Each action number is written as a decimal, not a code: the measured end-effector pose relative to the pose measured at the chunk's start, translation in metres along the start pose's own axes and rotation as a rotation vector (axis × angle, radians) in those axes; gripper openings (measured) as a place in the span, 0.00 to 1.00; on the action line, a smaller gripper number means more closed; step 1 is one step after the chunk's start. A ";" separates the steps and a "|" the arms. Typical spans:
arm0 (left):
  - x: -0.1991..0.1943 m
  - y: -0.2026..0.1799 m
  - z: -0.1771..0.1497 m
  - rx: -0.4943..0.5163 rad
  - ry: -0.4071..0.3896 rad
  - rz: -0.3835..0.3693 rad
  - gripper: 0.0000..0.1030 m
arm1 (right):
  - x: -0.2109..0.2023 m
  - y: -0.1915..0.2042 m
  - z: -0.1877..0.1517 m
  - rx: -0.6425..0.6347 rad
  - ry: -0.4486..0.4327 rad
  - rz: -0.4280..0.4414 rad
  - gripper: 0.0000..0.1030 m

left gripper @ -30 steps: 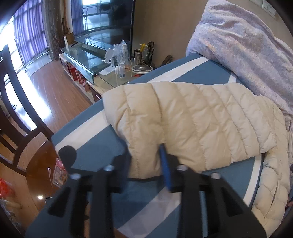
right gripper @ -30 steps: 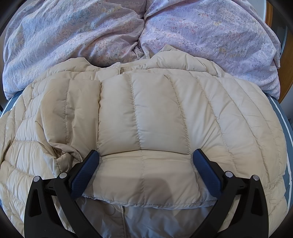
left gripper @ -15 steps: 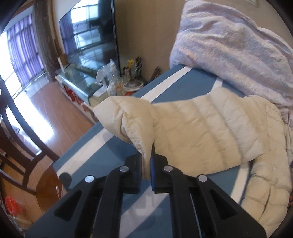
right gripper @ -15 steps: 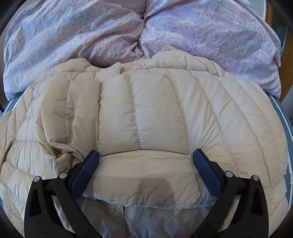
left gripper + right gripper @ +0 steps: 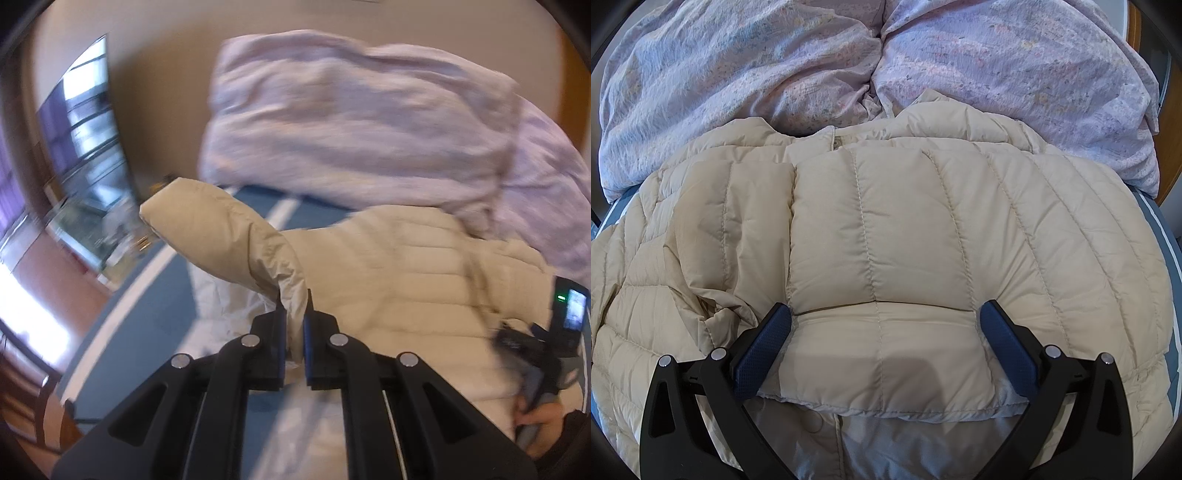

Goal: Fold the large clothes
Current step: 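Grasp the other jacket sleeve with the left gripper and lift it, then lay the sleeve across the jacket body and open the left gripper, then move both grippers to the jacket hem and lower them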

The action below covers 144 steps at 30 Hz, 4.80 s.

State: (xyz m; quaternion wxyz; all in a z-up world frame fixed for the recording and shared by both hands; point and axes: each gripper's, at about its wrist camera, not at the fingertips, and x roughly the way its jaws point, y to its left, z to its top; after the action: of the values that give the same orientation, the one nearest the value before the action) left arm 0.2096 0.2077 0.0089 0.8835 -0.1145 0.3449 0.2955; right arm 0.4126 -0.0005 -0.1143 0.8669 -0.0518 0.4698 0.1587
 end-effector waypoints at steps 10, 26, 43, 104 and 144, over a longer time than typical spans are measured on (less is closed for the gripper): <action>0.016 -0.127 0.002 0.100 0.048 -0.240 0.07 | 0.000 -0.008 0.006 0.004 0.020 0.065 0.99; 0.024 -0.240 -0.021 0.250 0.142 -0.418 0.09 | -0.031 -0.076 0.000 0.085 -0.041 0.020 0.99; 0.008 -0.203 -0.013 0.233 0.091 -0.334 0.62 | -0.065 -0.086 -0.005 0.111 -0.087 0.010 0.93; 0.116 -0.148 -0.046 0.238 0.146 -0.077 0.80 | -0.034 -0.055 -0.008 0.058 -0.033 0.079 0.55; -0.026 0.047 -0.178 0.106 0.211 -0.166 0.72 | -0.175 -0.266 -0.204 0.279 0.106 0.121 0.71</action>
State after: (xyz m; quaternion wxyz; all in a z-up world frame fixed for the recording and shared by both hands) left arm 0.0699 0.1613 -0.1049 0.8685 -0.1260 0.4405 0.1891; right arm 0.2472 -0.3395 -0.0977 0.8285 0.0890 0.5346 0.1408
